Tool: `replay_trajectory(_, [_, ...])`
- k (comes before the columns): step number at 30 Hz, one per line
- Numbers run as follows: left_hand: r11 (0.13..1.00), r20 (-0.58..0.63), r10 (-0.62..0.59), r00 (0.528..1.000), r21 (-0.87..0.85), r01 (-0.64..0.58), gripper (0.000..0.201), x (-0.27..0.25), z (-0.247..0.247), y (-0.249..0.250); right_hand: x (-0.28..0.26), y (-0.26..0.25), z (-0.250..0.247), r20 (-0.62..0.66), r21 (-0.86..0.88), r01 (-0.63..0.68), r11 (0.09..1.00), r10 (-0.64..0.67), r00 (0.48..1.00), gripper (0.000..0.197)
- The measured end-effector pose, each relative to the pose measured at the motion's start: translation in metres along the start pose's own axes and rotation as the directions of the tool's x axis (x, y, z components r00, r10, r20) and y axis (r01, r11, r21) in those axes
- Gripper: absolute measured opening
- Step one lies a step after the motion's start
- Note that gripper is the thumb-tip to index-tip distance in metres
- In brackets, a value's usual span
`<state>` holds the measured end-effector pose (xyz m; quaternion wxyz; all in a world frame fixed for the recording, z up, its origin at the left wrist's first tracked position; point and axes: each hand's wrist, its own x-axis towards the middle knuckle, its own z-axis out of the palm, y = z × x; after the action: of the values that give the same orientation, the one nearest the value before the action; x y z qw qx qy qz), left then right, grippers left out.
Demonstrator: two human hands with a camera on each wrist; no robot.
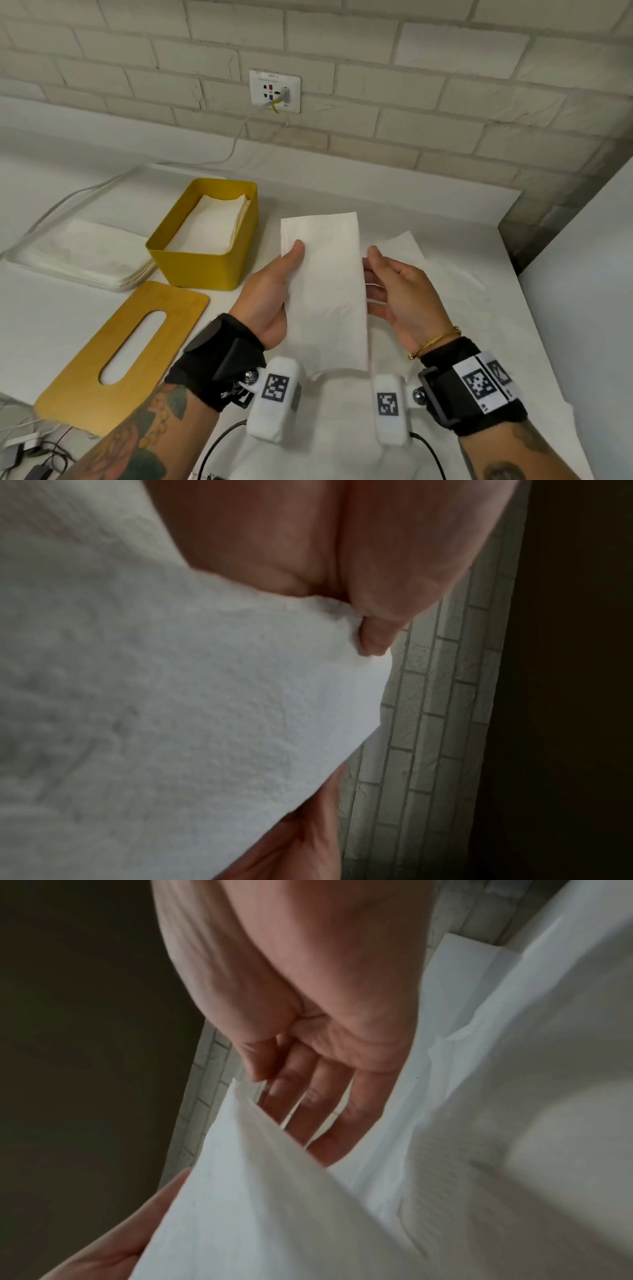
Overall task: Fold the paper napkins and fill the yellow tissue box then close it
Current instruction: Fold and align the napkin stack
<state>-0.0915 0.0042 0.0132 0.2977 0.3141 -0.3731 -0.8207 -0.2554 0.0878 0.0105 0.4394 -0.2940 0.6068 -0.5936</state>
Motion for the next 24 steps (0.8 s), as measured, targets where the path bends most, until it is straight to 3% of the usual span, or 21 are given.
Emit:
replay_trajectory(2, [1.0,0.003,-0.006,1.0,0.025,0.006,0.042,-0.002,-0.001,-0.001,0.001,-0.004,0.003,0.011,0.032,0.051,0.998,-0.051,0.999,0.04])
replay_trajectory(6, [0.997,0.051,-0.044,0.998,0.064,0.041,0.043,-0.006,0.0,-0.004,0.009,-0.013,0.011,-0.056,-0.07,0.155,0.985,-0.159,0.986,0.019])
replay_trajectory(11, [0.998,0.036,-0.033,0.999,0.06,0.031,0.042,-0.007,0.002,-0.003,0.009,-0.017,0.009,-0.067,0.023,0.078,0.997,-0.077,0.995,0.035])
replay_trajectory(20, [0.996,-0.053,0.065,0.996,0.072,-0.061,0.036,-0.003,0.003,0.008,-0.025,0.03,0.004,0.056,-0.013,-0.063,0.998,0.064,0.996,0.02])
replay_trajectory(24, [0.999,-0.078,0.019,0.997,0.04,-0.016,0.044,0.007,-0.002,0.01,-0.04,0.038,-0.005,0.094,-0.038,-0.127,0.991,0.13,0.987,0.009])
